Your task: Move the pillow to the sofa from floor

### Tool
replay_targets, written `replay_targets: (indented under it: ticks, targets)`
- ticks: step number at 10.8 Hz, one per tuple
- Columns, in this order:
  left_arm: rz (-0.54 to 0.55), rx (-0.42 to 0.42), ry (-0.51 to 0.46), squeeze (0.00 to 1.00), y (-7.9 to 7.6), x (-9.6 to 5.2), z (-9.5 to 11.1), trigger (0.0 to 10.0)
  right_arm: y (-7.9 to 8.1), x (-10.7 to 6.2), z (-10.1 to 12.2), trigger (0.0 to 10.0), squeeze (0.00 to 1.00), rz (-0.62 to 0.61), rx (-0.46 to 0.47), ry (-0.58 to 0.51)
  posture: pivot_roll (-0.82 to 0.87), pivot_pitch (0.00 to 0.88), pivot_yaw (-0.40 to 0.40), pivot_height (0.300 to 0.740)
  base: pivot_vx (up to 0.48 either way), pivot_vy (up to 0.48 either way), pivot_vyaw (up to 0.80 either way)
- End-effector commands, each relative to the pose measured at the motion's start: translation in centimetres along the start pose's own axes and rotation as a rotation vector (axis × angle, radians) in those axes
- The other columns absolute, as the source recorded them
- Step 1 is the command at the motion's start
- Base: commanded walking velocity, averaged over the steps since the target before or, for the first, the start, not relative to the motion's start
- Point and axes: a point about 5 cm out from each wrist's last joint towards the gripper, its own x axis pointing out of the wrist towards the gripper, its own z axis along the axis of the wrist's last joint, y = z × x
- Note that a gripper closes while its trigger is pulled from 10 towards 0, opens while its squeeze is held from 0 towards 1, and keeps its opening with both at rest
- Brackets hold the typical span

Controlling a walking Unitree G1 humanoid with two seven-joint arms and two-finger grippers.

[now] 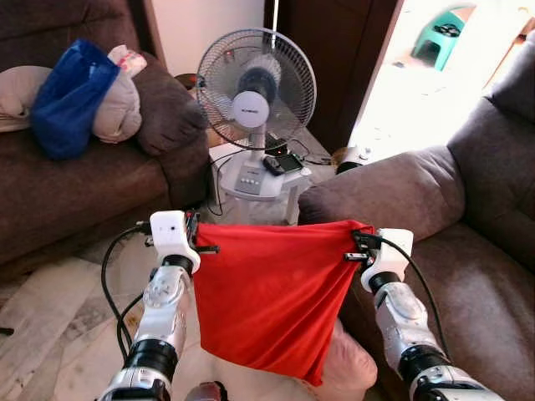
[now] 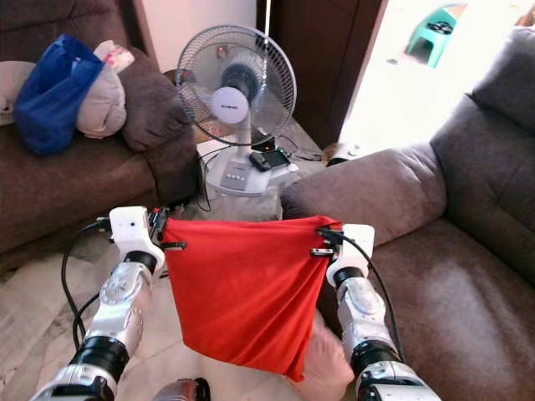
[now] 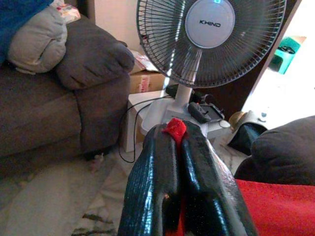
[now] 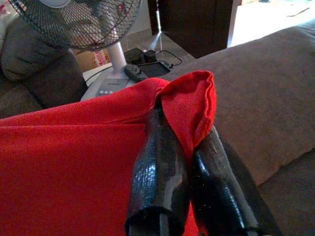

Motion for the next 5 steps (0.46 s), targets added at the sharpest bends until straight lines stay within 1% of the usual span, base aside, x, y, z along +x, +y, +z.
replay_targets:
  ticks: [1,3,4,5]
  targets:
    - [0.007,0.022,-0.054,0.0,-0.02,0.27,1.05,10.0,-0.98,0.29,1.56,10.0,0.0,-0.056,0.014,-0.085,0.05,0.0,-0.05,0.74,0.0,0.0,0.0]
    - [0.007,0.022,-0.047,0.0,-0.09,0.16,0.87,10.0,-1.33,0.3,1.56,10.0,0.0,-0.074,0.019,-0.077,0.04,0.0,-0.05,0.74,0.0,0.0,0.0]
    - [0.005,0.024,-0.043,0.0,-0.21,0.14,0.78,10.0,-1.34,0.36,1.57,10.0,0.0,-0.075,0.038,-0.074,0.04,0.0,-0.05,0.74,0.0,0.0,-0.62]
    - [0.003,0.027,-0.042,0.0,-0.29,0.21,0.86,10.0,-1.43,0.44,1.7,10.0,0.0,-0.081,0.028,-0.073,0.05,0.0,-0.052,0.74,0.0,0.0,-0.77]
